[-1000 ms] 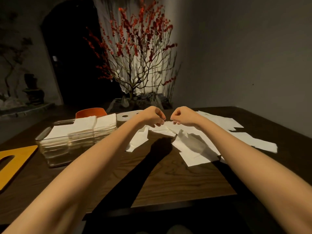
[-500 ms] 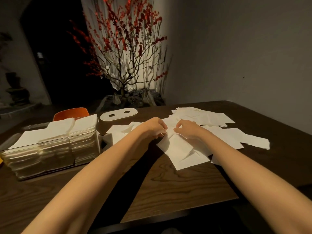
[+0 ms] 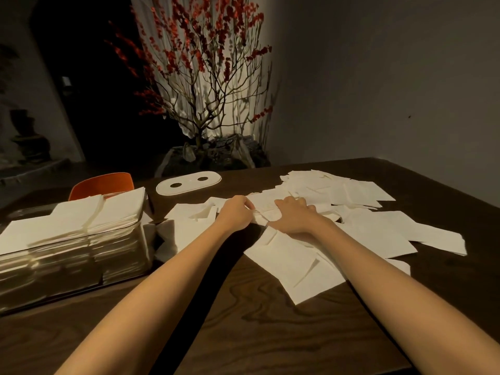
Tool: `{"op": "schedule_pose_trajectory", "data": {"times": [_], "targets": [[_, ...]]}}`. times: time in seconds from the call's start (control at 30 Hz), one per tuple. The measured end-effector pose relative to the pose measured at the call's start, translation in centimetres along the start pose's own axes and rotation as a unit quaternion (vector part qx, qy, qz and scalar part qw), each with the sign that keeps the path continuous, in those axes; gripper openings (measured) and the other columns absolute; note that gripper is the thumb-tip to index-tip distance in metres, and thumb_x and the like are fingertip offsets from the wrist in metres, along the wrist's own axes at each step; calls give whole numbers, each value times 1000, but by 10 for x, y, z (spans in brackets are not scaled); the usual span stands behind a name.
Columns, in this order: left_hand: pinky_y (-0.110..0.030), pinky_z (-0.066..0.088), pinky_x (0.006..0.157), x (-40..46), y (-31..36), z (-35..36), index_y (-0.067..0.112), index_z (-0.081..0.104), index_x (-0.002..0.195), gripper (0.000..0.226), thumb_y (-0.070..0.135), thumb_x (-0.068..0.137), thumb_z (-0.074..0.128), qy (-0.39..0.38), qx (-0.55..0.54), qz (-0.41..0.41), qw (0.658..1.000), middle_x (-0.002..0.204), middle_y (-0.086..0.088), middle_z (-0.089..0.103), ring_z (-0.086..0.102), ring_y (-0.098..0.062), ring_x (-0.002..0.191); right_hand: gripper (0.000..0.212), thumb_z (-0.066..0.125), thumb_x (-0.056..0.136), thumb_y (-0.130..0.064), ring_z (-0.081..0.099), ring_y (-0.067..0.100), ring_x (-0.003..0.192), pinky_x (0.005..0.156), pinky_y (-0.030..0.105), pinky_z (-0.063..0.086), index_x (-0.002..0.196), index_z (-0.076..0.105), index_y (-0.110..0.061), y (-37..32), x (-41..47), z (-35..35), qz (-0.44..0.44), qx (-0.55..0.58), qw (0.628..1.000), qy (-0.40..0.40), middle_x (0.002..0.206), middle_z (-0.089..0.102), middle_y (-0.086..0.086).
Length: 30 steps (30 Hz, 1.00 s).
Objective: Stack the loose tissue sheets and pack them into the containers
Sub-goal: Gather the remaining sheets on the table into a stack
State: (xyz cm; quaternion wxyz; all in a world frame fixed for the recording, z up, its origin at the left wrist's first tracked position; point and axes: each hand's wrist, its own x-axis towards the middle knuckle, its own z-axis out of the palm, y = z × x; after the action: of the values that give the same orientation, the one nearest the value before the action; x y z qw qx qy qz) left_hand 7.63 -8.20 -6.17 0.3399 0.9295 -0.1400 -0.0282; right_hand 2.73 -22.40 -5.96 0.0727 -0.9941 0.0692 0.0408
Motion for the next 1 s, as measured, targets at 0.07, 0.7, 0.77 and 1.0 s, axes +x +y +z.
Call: {"op": "schedule_pose_trajectory", "data": {"times": [0.07,0.7,0.77,1.0], "targets": [[-28,48,85,2,-2,2,13,63,106,24,-1,92,50,6,14,11,1000,117,-9,62,58,-22,108,74,52,89,-57,21,33,142,111,51,25,149,24,-23,-2,1,-2,9,-1,1000,17,156,22,8],[-17,43,71,-9,-13,19,13,63,93,17,21,99,49,13,-30,106,994,99,-4,67,60,-15,90,90,62,85,-35,9,29,144,109,45,33,154,5,-23,32,-50,-27,-68,-118,983,-125,158,3,4],[-17,42,71,-11,-13,20,12,64,95,18,22,99,49,17,-32,113,993,100,-4,67,61,-16,91,87,64,83,-38,16,32,140,108,46,36,152,15,-20,26,-47,-21,-50,-125,987,-91,155,11,8],[-11,40,66,-17,-12,19,14,60,90,16,21,99,49,46,-33,132,990,87,-3,63,56,-11,77,44,60,91,-30,45,23,119,89,35,47,130,49,-16,14,-44,-5,-37,-88,992,87,132,46,8]]}}
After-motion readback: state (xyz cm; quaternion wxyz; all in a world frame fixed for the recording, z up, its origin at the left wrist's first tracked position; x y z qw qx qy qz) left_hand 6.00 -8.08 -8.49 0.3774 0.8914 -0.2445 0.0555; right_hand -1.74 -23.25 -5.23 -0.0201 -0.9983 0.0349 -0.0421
